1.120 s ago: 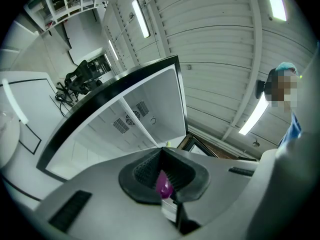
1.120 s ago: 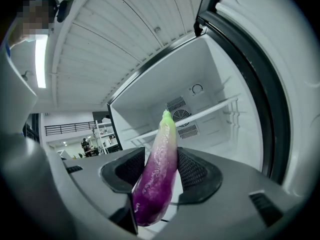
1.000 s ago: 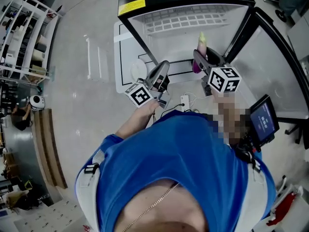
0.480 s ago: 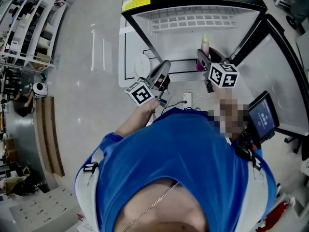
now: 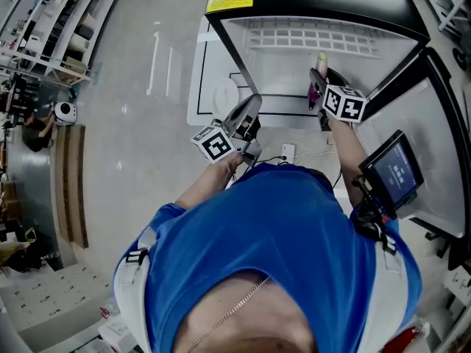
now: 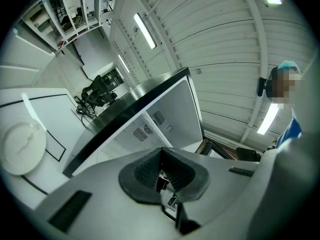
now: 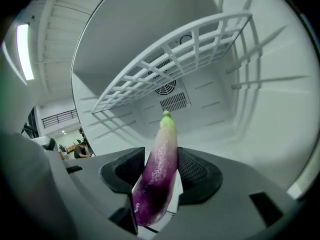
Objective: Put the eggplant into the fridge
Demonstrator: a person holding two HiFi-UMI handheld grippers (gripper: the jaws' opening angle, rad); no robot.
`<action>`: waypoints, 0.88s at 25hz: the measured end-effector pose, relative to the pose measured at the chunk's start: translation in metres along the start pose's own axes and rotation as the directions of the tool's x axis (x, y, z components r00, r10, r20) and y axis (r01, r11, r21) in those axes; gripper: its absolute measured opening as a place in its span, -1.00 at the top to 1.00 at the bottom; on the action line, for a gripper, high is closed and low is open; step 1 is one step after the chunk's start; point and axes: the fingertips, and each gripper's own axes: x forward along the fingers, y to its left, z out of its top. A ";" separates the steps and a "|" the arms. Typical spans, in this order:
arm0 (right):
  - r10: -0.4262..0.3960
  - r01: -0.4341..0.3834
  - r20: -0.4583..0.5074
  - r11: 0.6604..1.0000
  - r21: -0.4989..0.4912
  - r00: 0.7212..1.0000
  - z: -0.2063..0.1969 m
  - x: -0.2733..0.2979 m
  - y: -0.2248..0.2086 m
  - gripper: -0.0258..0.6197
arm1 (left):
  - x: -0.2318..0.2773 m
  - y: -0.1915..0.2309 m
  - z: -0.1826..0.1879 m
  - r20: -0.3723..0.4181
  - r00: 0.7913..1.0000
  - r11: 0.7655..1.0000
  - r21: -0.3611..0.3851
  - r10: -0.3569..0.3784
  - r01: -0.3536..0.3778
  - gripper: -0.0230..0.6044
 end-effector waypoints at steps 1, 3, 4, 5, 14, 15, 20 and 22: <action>-0.001 0.001 -0.008 1.000 -0.002 1.000 0.001 0.006 -0.002 0.27 | -0.002 0.002 0.002 0.007 1.000 1.000 0.006 0.007 -0.007 0.90; -0.006 0.006 -0.031 1.000 -0.016 0.999 0.001 0.018 -0.006 0.27 | -0.007 0.004 0.006 0.022 1.000 1.000 0.012 0.022 -0.022 0.90; -0.009 0.008 -0.044 1.000 -0.030 0.999 0.002 0.023 -0.007 0.27 | -0.009 0.005 0.008 0.031 0.999 0.999 0.010 0.031 -0.031 0.90; -0.012 0.009 -0.056 0.999 -0.050 0.998 0.002 0.029 -0.008 0.27 | -0.011 0.007 0.010 0.039 0.998 0.999 0.011 0.039 -0.040 0.90; -0.064 -0.037 -0.196 0.883 -0.469 0.978 -0.002 0.079 0.003 0.27 | -0.028 0.027 0.025 0.101 0.989 0.994 0.004 0.110 -0.111 0.90; -0.075 -0.047 -0.208 0.849 -0.526 0.975 -0.002 0.083 0.005 0.27 | -0.030 0.028 0.026 0.107 0.988 0.993 0.003 0.115 -0.116 0.90; -0.107 -0.093 -0.240 0.716 -0.692 0.965 -0.009 0.108 0.008 0.27 | -0.038 0.041 0.029 0.134 0.981 0.990 0.004 0.141 -0.143 0.90; -0.125 -0.114 -0.253 0.647 -0.753 0.959 -0.011 0.114 0.008 0.27 | -0.041 0.042 0.030 0.142 0.978 0.988 0.001 0.152 -0.154 0.90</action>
